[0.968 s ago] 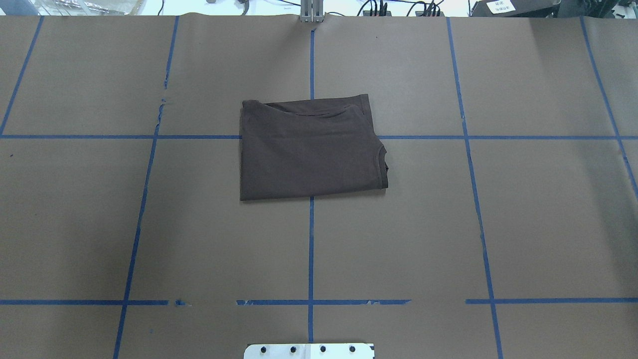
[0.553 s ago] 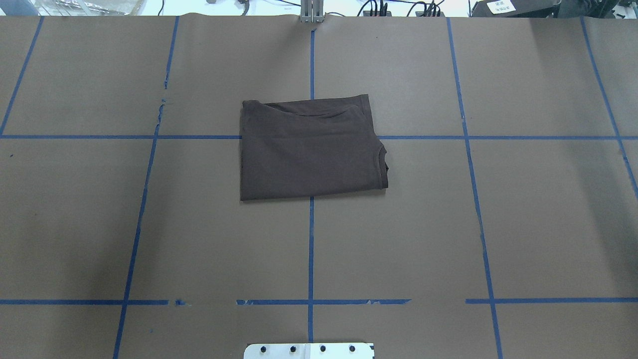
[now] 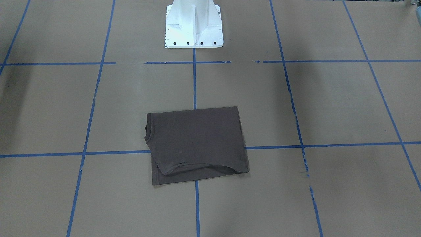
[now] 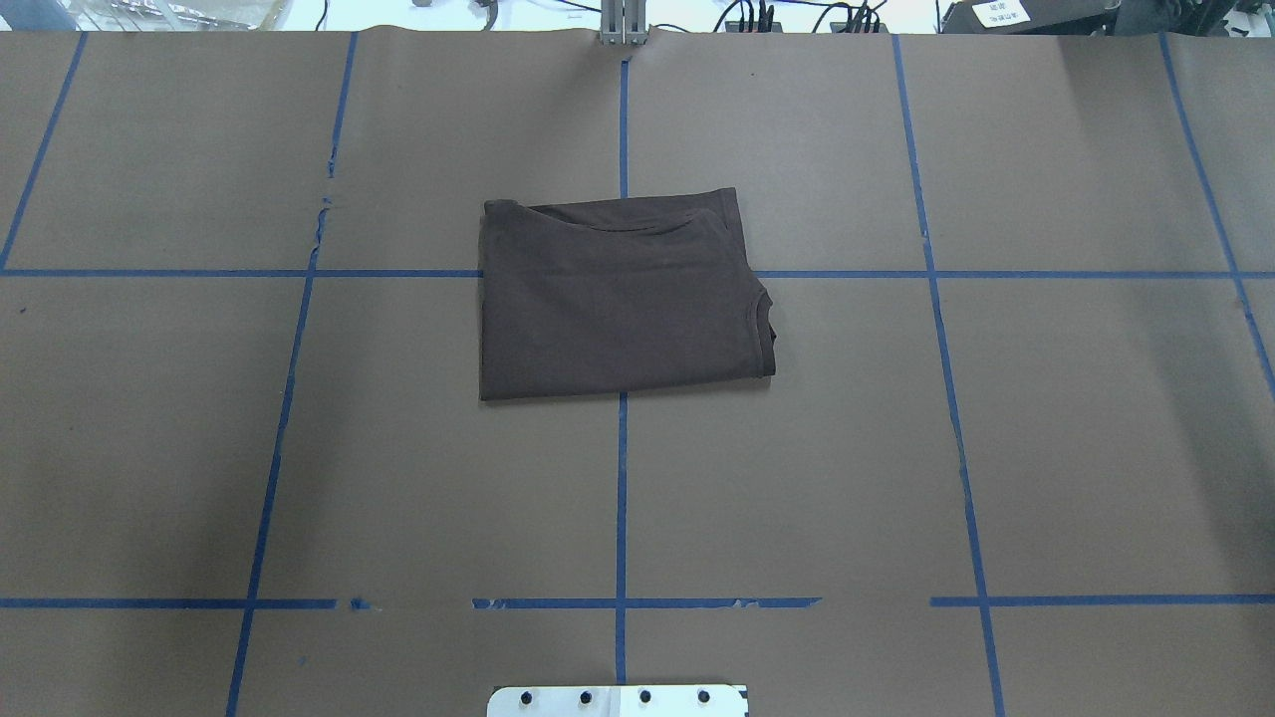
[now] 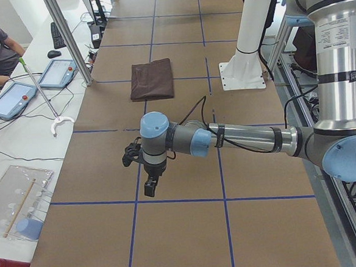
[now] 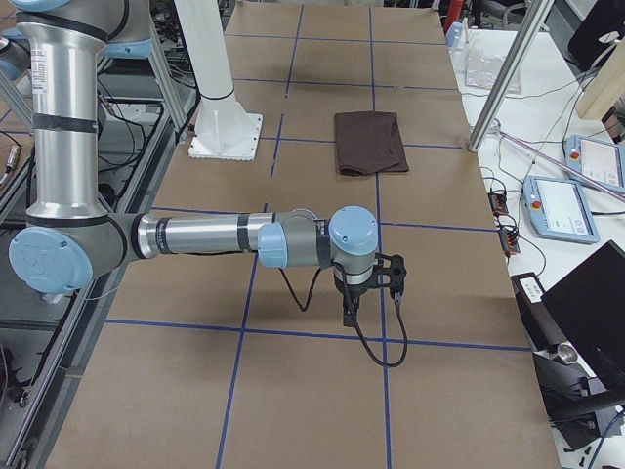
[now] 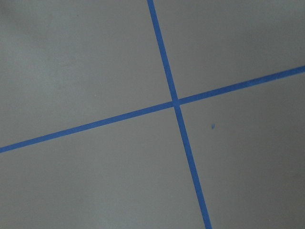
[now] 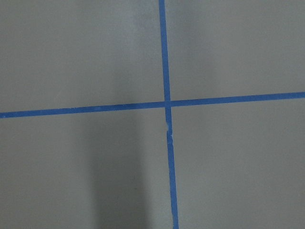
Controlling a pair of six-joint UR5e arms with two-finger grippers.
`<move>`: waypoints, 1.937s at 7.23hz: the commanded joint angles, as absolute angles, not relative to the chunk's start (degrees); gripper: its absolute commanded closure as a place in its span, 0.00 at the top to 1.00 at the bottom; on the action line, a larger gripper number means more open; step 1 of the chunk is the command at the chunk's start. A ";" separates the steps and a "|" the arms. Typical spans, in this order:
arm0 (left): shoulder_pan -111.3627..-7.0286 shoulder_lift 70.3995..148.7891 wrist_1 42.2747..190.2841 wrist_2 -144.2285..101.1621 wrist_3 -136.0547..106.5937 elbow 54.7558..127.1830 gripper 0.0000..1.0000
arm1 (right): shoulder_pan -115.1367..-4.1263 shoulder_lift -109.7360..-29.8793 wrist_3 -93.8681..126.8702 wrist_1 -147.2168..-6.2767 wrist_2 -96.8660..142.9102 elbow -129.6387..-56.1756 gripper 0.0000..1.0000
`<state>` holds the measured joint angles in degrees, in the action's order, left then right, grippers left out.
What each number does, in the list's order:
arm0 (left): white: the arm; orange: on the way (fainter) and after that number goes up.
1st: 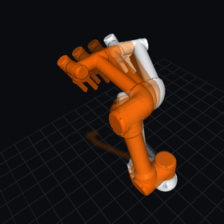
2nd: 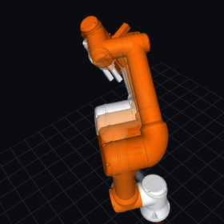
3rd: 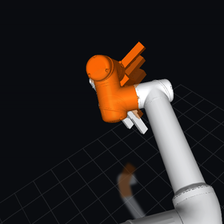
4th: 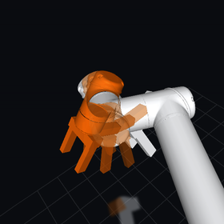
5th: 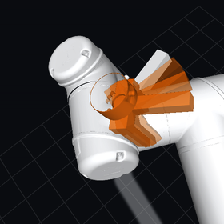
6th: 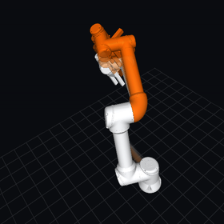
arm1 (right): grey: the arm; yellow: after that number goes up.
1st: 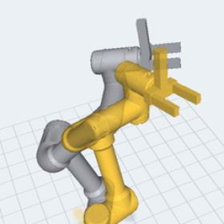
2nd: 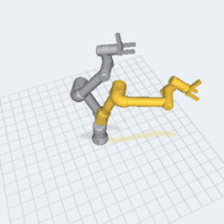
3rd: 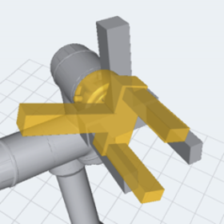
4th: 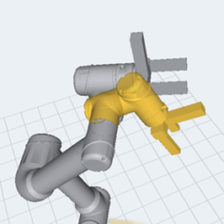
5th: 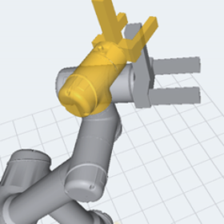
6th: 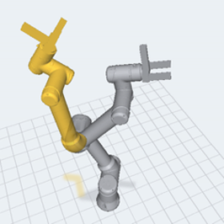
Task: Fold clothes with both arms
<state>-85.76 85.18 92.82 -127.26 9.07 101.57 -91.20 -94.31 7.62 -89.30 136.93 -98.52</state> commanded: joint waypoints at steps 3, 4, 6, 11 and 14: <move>-86.92 85.43 91.76 -130.96 10.81 101.78 1.00 | -91.06 -96.95 8.52 -86.39 137.38 -96.77 1.00; -86.92 85.43 91.76 -130.96 10.72 101.43 1.00 | -91.14 -95.73 8.53 -86.92 137.29 -96.85 1.00; -86.84 85.52 91.84 -130.96 10.46 101.34 1.00 | -90.53 -94.92 7.57 -89.62 137.02 -97.12 1.00; -86.84 85.60 92.02 -131.66 0.01 100.03 1.00 | -91.58 -95.27 2.37 -90.53 135.26 -97.12 1.00; -86.84 85.52 92.37 -134.56 -8.26 100.20 1.00 | -91.58 -95.27 3.08 -90.44 135.79 -97.21 1.00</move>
